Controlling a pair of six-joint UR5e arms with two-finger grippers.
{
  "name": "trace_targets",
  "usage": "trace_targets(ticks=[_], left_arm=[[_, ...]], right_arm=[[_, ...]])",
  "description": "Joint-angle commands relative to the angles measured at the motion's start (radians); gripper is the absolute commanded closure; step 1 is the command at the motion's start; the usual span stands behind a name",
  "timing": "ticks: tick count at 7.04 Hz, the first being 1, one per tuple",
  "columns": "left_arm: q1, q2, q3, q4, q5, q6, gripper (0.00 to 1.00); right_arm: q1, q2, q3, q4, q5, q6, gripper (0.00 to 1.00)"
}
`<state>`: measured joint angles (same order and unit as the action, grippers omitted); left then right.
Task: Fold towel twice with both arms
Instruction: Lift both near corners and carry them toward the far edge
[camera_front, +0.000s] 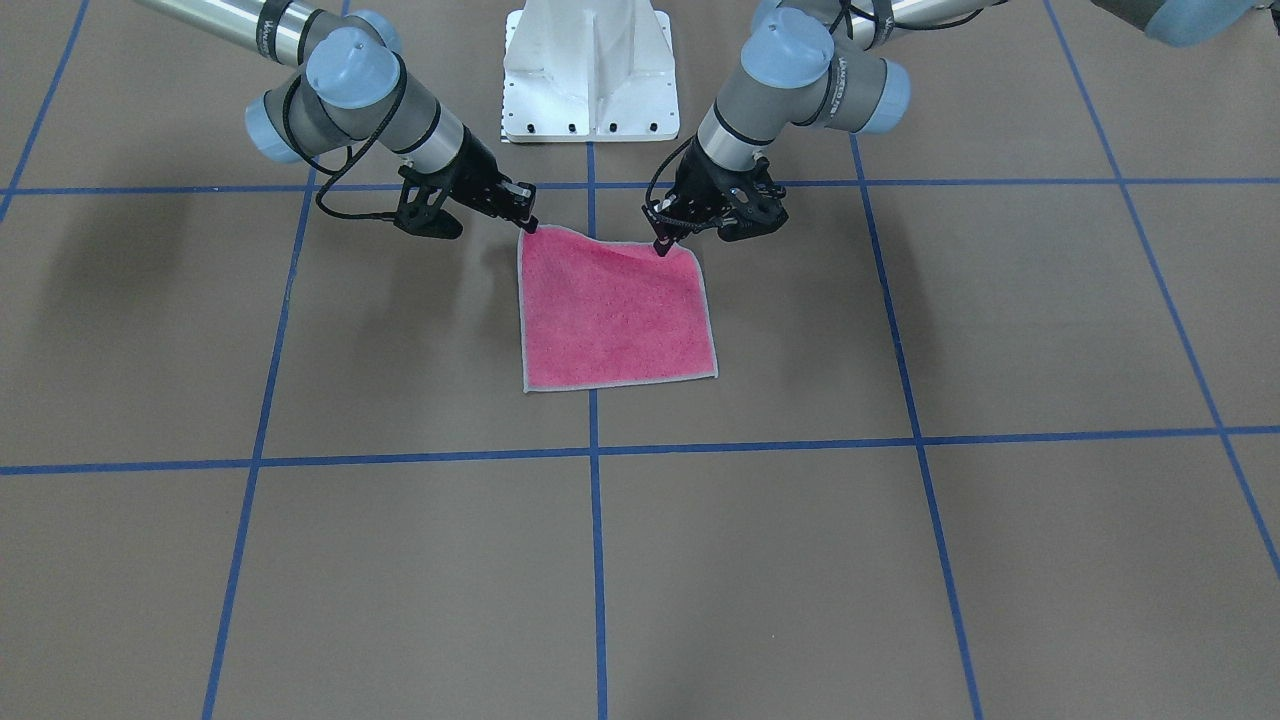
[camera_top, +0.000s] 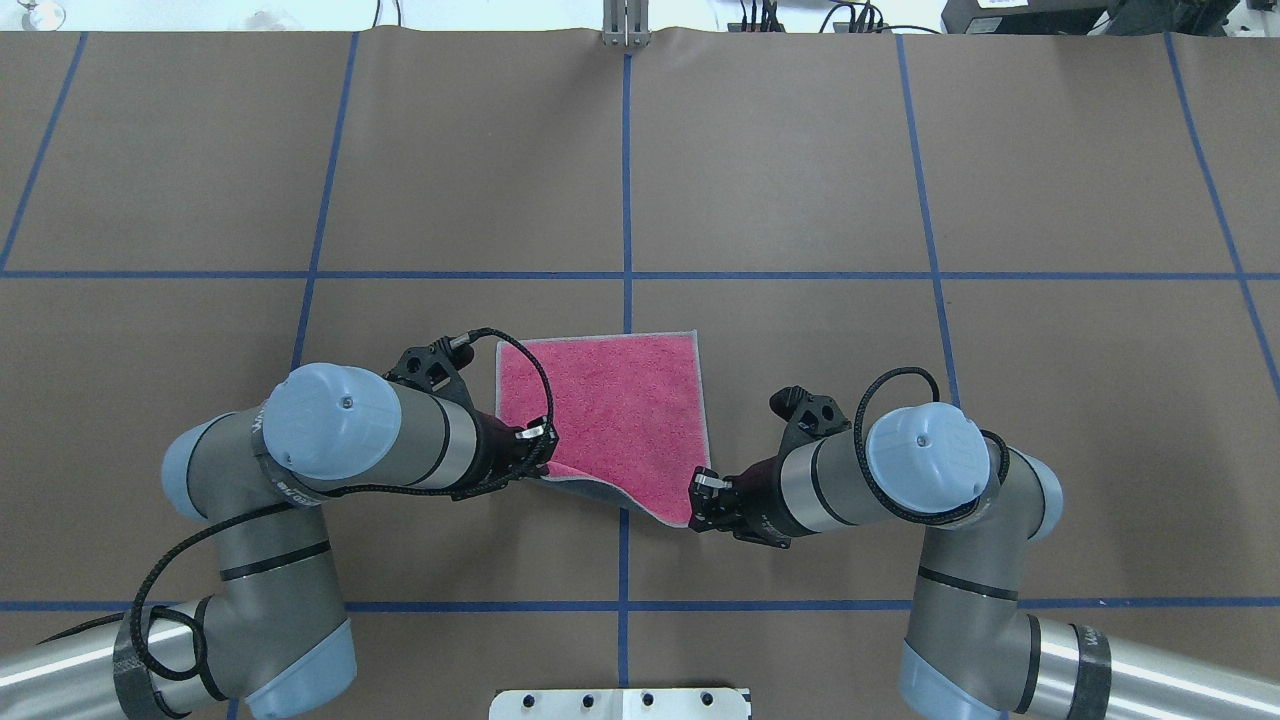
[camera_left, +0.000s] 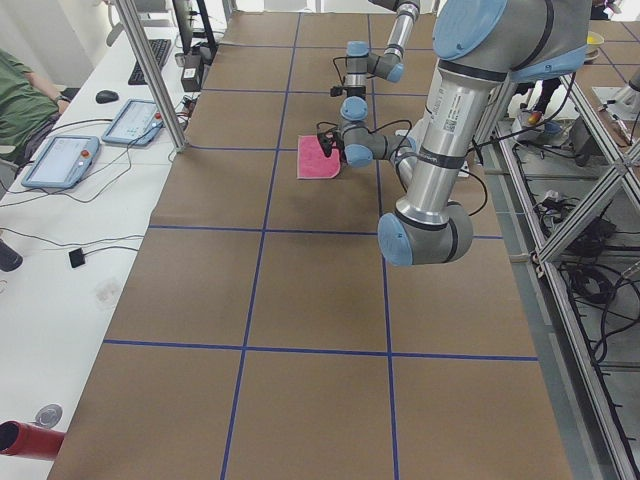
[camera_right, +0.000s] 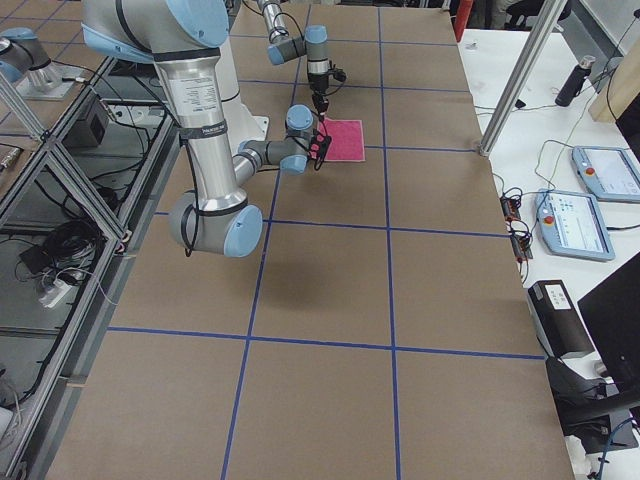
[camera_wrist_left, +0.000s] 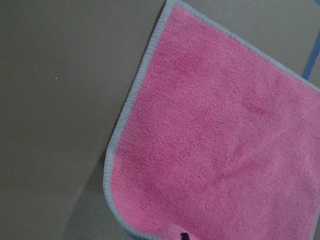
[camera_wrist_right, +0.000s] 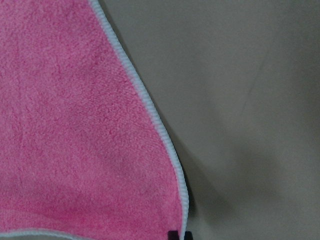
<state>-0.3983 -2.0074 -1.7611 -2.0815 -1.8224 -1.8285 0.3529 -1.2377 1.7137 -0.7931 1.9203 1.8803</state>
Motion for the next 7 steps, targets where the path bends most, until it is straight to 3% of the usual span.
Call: trace_targets(ticks=[1,4,7], left_arm=[[-0.048,-0.002,-0.003,-0.003,-0.070,0.002,1.00],[-0.074,-0.004,0.011,-0.006,-0.077,0.006,1.00],[-0.106,-0.016,0.037,-0.009,-0.077,0.009,1.00]], right_arm=[[0.026,0.015,0.001,0.000,-0.001,-0.001,1.00],[0.093,0.043,-0.006,-0.005,-0.003,0.019,1.00],[0.132,0.104,-0.081,-0.005,-0.029,0.049,1.00]])
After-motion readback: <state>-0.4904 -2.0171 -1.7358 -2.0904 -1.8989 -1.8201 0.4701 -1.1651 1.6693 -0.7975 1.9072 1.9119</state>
